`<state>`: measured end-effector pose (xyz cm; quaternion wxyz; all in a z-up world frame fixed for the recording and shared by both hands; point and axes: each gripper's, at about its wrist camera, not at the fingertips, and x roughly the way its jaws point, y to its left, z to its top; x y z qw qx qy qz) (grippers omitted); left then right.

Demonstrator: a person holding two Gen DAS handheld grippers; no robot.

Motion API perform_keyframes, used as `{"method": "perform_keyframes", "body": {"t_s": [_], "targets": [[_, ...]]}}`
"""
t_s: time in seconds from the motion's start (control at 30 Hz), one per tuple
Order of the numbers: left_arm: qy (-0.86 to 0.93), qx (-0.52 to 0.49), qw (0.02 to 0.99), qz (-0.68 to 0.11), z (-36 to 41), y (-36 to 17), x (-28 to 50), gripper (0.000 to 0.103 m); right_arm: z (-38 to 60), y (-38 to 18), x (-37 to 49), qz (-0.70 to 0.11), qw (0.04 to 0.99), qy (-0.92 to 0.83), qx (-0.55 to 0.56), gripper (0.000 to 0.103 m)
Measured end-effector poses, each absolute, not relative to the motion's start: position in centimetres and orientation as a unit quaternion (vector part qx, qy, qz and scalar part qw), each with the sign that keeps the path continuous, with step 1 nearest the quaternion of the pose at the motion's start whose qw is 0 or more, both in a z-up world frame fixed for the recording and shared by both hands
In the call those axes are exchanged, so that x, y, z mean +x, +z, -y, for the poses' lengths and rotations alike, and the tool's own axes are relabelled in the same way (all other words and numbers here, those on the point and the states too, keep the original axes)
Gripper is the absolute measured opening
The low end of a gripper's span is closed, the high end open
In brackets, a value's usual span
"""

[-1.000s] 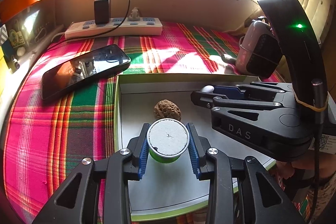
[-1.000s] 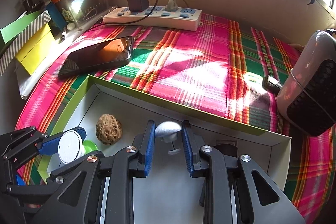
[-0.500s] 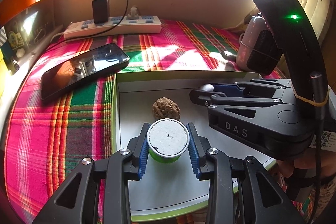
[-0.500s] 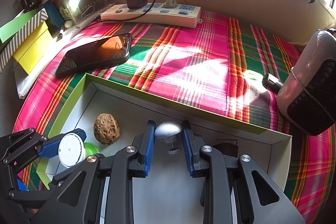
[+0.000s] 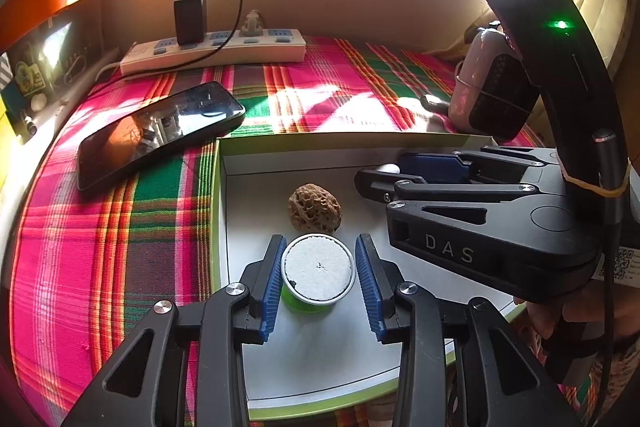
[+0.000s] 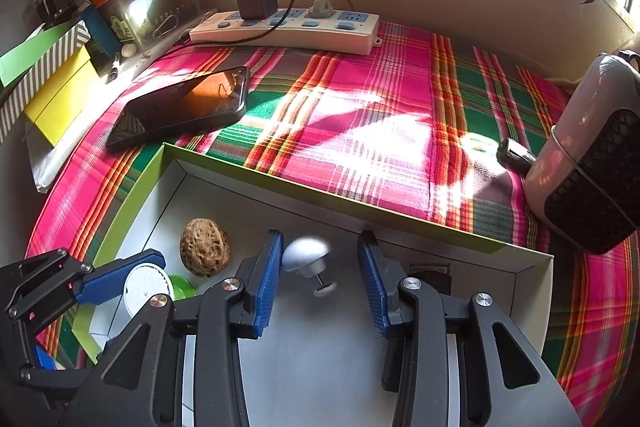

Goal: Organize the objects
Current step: 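Lower both objects into the tray and open both tools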

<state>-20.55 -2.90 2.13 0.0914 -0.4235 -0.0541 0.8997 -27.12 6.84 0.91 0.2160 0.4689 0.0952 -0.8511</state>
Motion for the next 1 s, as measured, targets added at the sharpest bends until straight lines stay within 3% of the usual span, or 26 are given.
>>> {"method": "perform_keyframes", "body": {"t_s": [0.17, 0.53, 0.67, 1.0], "targets": [[0.9, -0.424, 0.091, 0.052, 2.8, 2.1, -20.5, 0.036, -6.9, 1.1, -27.0, -0.093, 0.216, -0.853, 0.466, 0.046], [0.904, -0.417, 0.083, 0.047, 2.9, 2.6, -19.6, 0.039, -7.9, 1.9, -26.1, -0.083, 0.214, -0.86, 0.455, 0.048], [0.906, -0.414, 0.081, 0.045, 3.1, 2.9, -19.2, 0.04, -8.2, 2.3, -25.6, -0.078, 0.215, -0.864, 0.449, 0.054], [0.911, -0.404, 0.073, 0.035, 3.1, 3.7, -18.0, 0.04, -8.9, 3.1, -24.0, -0.067, 0.217, -0.87, 0.438, 0.054]]}}
